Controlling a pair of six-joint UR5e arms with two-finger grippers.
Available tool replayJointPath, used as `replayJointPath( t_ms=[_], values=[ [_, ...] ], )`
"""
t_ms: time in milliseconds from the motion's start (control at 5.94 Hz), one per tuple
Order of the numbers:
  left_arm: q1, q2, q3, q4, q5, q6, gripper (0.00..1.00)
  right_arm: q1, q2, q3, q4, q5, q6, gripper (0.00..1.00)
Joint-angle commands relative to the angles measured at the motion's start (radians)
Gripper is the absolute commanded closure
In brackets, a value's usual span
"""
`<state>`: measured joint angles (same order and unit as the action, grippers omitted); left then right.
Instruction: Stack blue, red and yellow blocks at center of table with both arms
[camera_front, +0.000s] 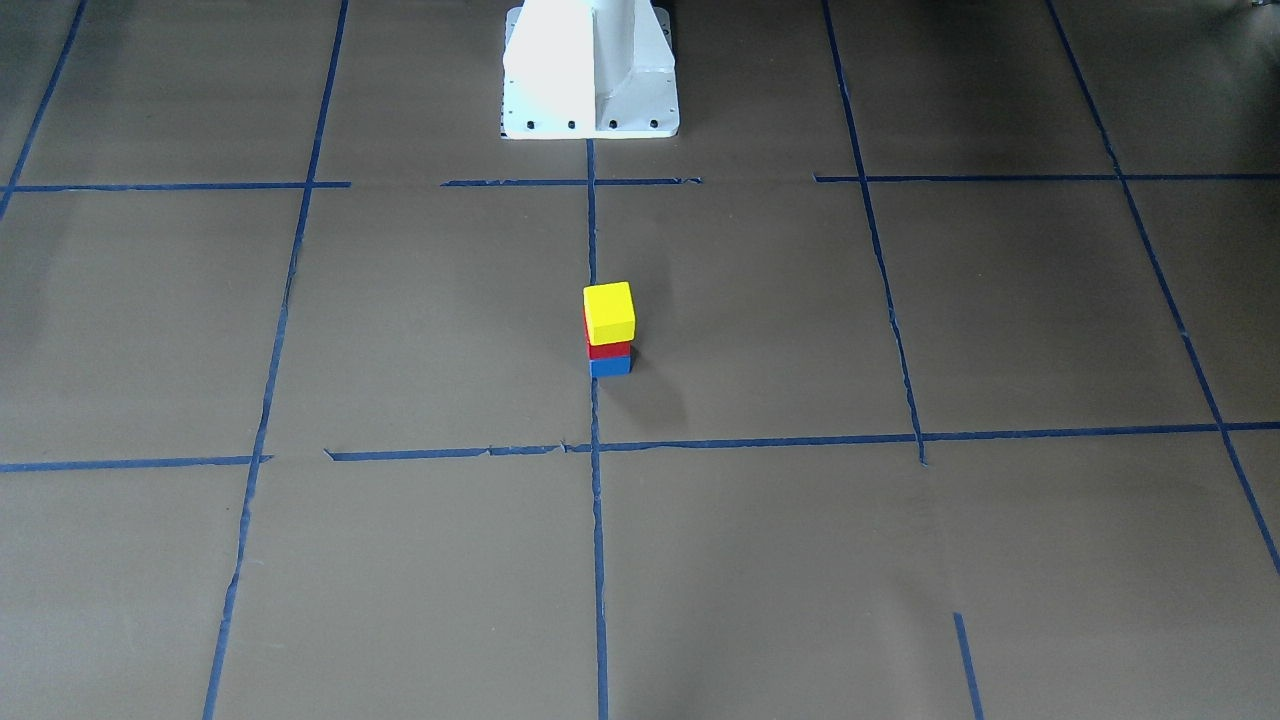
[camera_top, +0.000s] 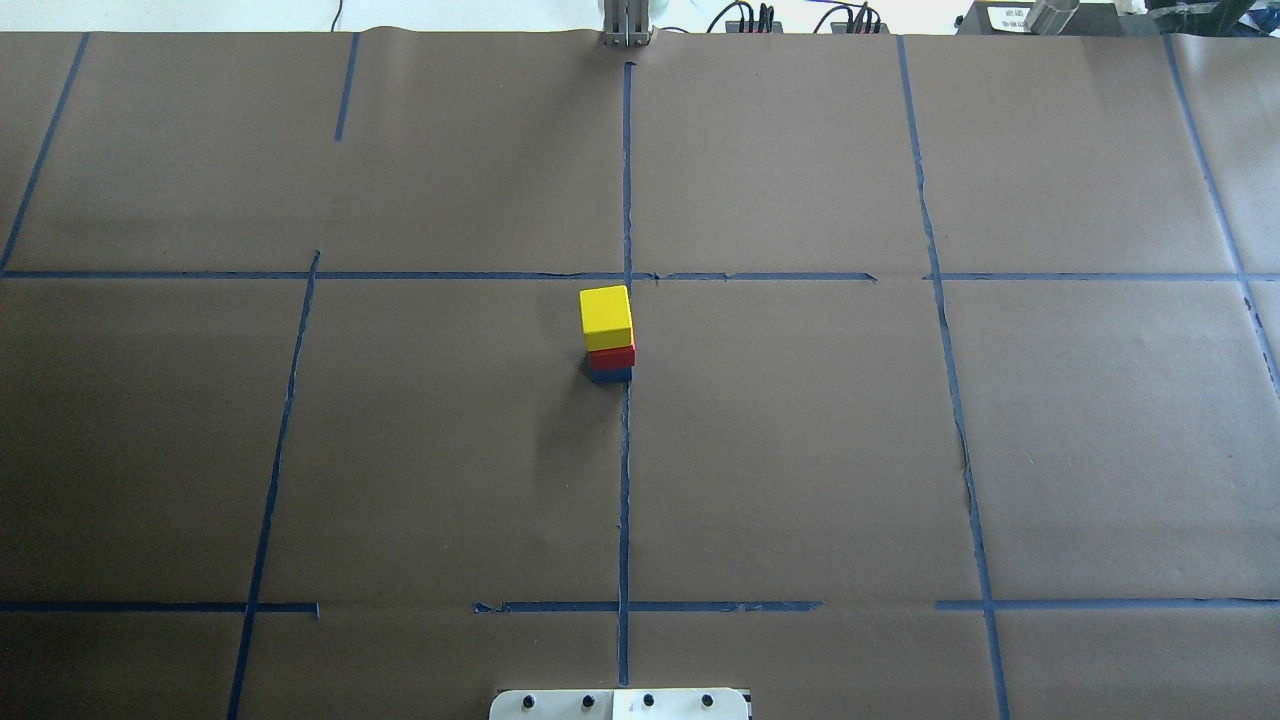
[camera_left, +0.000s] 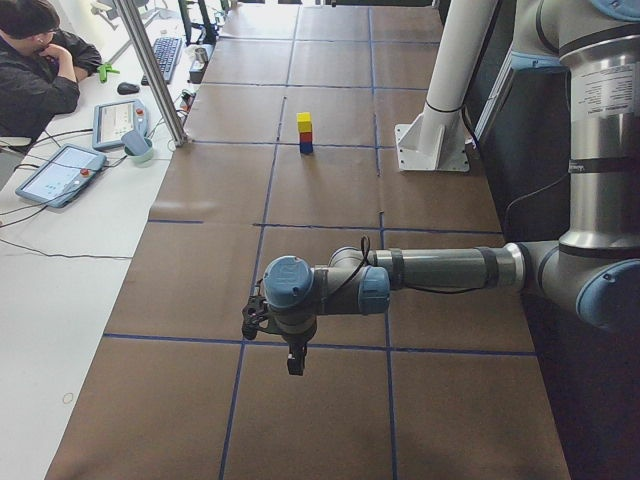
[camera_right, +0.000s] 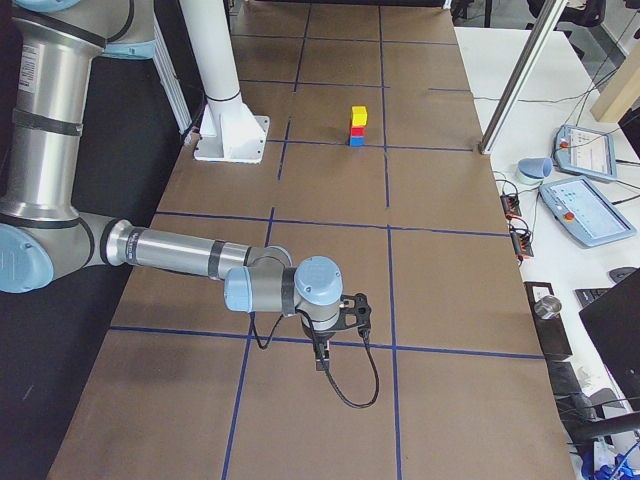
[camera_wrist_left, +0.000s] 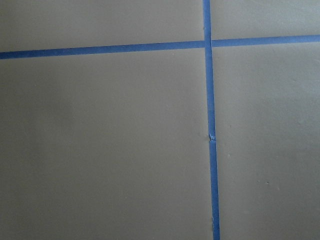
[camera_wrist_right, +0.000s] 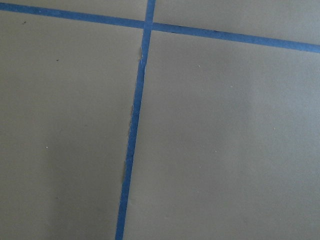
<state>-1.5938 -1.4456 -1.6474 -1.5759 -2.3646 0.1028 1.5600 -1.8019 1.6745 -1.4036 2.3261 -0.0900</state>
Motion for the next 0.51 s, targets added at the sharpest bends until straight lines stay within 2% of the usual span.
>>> replayJointPath(
  t_ms=[0,337],
  values=[
    [0.0,0.004,0.001,0.002,-0.002,0.0,0.0,-0.001,0.0,-0.004,0.0,-0.001,-0.001,0.0],
    [0.002,0.005,0.001,0.004,-0.001,-0.002,0.0,-0.001,0.001,-0.01,0.0,-0.002,0.001,0.0]
  ],
)
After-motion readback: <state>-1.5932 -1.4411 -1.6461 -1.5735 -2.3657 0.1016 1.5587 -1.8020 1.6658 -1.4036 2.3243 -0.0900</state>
